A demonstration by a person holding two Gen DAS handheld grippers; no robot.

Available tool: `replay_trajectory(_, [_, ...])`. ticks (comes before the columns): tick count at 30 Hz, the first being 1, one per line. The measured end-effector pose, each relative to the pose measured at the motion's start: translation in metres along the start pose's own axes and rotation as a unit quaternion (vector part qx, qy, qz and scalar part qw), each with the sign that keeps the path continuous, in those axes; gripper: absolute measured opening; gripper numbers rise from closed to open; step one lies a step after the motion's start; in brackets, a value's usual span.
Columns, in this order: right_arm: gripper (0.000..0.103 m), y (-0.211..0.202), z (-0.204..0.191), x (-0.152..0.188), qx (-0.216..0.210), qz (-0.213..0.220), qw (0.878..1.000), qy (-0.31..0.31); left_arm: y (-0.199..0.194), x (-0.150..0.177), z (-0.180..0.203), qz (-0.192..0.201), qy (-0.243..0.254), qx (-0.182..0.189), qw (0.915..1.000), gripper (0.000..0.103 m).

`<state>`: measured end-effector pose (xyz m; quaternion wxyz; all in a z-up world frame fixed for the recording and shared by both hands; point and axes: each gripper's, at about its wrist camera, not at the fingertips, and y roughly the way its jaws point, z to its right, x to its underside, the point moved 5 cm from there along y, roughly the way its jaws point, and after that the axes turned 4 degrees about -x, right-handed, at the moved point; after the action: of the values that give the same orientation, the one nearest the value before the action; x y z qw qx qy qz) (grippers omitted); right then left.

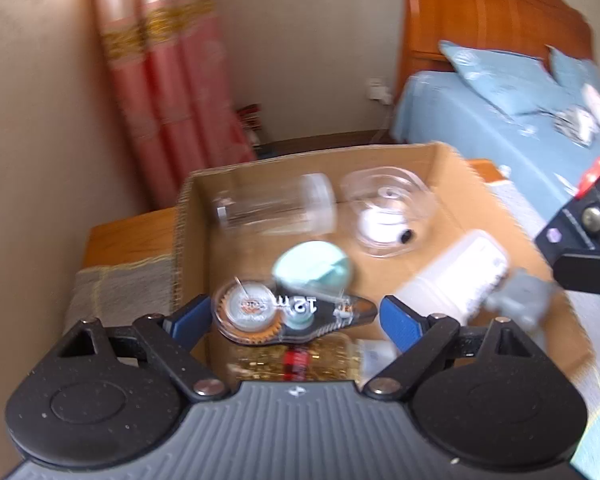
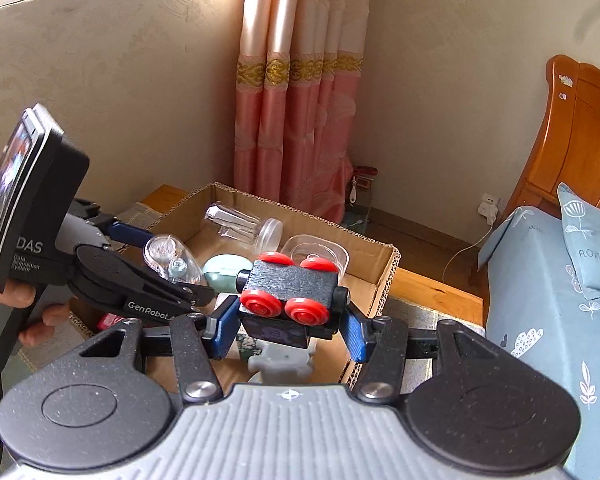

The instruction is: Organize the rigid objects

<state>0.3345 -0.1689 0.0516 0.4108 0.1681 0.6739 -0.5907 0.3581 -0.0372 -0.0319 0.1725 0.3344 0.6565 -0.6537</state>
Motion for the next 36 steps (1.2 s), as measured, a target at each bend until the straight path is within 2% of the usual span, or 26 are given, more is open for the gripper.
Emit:
replay_trajectory(7, [0.058, 0.023, 0.016, -0.009, -0.009, -0.012, 0.999, 0.028, -0.025, 0.005, -0.013, 0.02, -0.025, -0.007, 0.9994, 0.092])
replay_trajectory(14, [0.058, 0.053, 0.032, -0.02, 0.006, -0.033, 0.998, 0.05, -0.07, 0.032, -0.011, 0.055, -0.026, -0.009, 0.9981, 0.098])
replay_trajectory(19, [0.058, 0.07, 0.035, -0.022, 0.019, -0.052, 0.997, 0.057, -0.089, 0.046, -0.008, 0.089, -0.026, -0.039, 0.9949, 0.099])
replay_trajectory(22, [0.059, 0.078, 0.035, -0.02, 0.022, -0.061, 0.996, 0.061, -0.099, 0.051, -0.005, 0.103, -0.018, -0.043, 0.9936, 0.099])
replay_trajectory(23, [0.06, 0.079, 0.035, -0.019, 0.021, -0.062, 0.996, 0.062, -0.102, 0.052, -0.004, 0.106, -0.016, -0.042, 0.9934, 0.099])
replay_trajectory(25, [0.074, 0.079, 0.034, -0.018, 0.024, -0.062, 0.996, 0.063, -0.106, 0.054, -0.003, 0.11, -0.012, -0.042, 0.993, 0.099])
replay_trajectory(31, [0.099, 0.057, 0.027, -0.016, 0.014, -0.046, 0.997, 0.054, -0.109, 0.057, -0.002, 0.111, -0.012, -0.043, 0.9928, 0.1])
replay_trajectory(36, [0.103, 0.032, 0.014, -0.009, 0.012, -0.048, 0.997, 0.05, -0.119, 0.063, -0.002, 0.11, -0.024, -0.041, 0.9928, 0.1])
